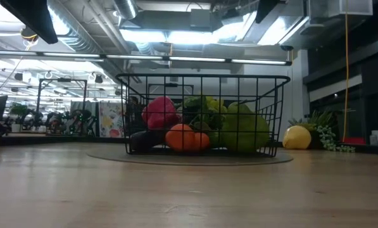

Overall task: Build produce basket
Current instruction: Put the yellow pear into the wire basket

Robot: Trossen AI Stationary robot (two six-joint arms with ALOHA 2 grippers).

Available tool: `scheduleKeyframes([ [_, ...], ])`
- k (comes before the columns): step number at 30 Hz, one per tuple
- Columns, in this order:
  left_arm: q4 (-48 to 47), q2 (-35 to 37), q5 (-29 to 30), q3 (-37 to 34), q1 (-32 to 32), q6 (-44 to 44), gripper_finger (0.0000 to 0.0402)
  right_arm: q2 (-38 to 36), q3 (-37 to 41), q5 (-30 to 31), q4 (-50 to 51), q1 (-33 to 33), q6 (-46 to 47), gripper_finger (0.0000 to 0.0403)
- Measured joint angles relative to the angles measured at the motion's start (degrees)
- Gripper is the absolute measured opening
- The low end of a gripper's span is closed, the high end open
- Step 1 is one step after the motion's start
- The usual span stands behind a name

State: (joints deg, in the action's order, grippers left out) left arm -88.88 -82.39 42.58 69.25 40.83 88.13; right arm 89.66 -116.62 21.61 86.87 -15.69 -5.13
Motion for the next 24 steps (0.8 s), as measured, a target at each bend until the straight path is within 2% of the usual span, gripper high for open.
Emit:
scheduleKeyframes([
  [7, 0.0, 0.0, 0.0, 0.0, -1.6, 0.0, 0.0109, -0.7, 1.6, 6.1, -1.5, -7.4, 1.9, 0.0173],
  [10, 0.0, 0.0, 0.0, 0.0, -1.6, 0.0, 0.0109, -1.2, 6.6, 7.4, -4.7, -10.6, 1.8, 0.0173],
  [14, 0.0, 0.0, 0.0, 0.0, -1.6, 0.0, 0.0109, -2.1, 17.3, 7.3, -9.5, -15.0, 3.3, 0.0173],
  [18, 0.0, 0.0, 0.0, 0.0, -1.6, 0.0, 0.0109, -2.1, 28.7, 4.6, -15.5, -19.9, 6.6, 0.0173],
  [24, 0.1, 0.0, 0.0, 0.0, -1.6, 0.1, 0.0109, -2.0, 46.0, -5.1, -31.1, -24.8, 10.6, 0.0173],
])
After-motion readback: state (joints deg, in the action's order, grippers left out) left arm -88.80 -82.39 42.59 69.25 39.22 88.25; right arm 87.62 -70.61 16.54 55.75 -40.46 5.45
